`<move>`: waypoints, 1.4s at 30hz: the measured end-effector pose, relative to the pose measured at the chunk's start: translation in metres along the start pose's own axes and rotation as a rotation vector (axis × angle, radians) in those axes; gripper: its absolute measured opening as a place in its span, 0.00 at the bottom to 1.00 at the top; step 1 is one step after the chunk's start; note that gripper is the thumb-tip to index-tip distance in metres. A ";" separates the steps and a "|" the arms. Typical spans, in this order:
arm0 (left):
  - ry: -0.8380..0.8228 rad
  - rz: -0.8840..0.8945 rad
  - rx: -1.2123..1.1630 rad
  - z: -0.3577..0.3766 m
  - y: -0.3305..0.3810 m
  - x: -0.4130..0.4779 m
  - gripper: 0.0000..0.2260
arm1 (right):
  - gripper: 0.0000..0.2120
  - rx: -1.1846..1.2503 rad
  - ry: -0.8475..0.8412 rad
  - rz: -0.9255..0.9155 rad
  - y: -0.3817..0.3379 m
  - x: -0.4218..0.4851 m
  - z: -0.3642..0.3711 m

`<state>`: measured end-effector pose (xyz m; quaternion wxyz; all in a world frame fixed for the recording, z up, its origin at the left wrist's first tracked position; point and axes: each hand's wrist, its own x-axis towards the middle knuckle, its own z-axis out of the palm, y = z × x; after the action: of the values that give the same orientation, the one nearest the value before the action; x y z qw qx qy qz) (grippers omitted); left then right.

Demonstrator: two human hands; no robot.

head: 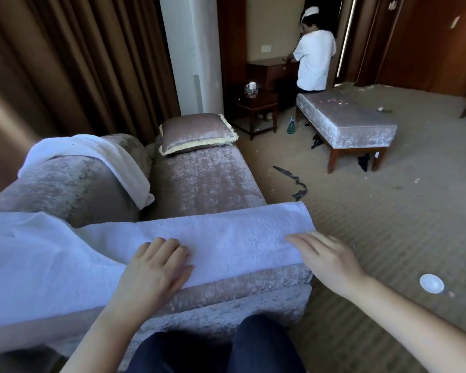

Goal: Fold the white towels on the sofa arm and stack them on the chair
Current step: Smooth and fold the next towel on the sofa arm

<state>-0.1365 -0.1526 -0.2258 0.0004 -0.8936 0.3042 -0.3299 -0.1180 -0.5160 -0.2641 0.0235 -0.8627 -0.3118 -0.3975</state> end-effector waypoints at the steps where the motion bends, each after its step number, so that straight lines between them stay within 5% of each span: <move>1: 0.001 -0.015 0.030 -0.003 -0.004 -0.005 0.10 | 0.19 0.004 0.005 0.016 -0.002 0.000 -0.002; 5: -0.001 -0.096 0.129 -0.009 -0.027 -0.020 0.06 | 0.25 -0.001 -0.030 0.058 -0.006 -0.004 -0.003; 10: 0.002 -0.115 0.078 -0.021 -0.023 -0.022 0.22 | 0.08 -0.104 0.012 0.066 -0.009 0.001 -0.007; 18: 0.001 0.019 -0.015 -0.012 -0.009 -0.049 0.02 | 0.10 -0.052 -0.045 0.163 -0.014 -0.007 -0.009; 22: 0.057 -0.017 -0.004 -0.029 -0.025 -0.047 0.09 | 0.11 0.032 -0.017 0.179 -0.038 0.032 -0.012; 32: -0.132 -0.159 0.355 -0.067 -0.176 -0.077 0.14 | 0.06 0.353 0.048 -0.085 -0.196 0.185 0.055; 42: -0.340 -0.439 0.399 -0.109 -0.263 -0.086 0.31 | 0.16 0.566 -0.274 0.065 -0.297 0.278 0.071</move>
<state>-0.1090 0.1305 -0.1384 0.1550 -0.9623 0.0296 -0.2216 -0.0996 -0.1126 -0.1790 0.2332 -0.8770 -0.3824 -0.1738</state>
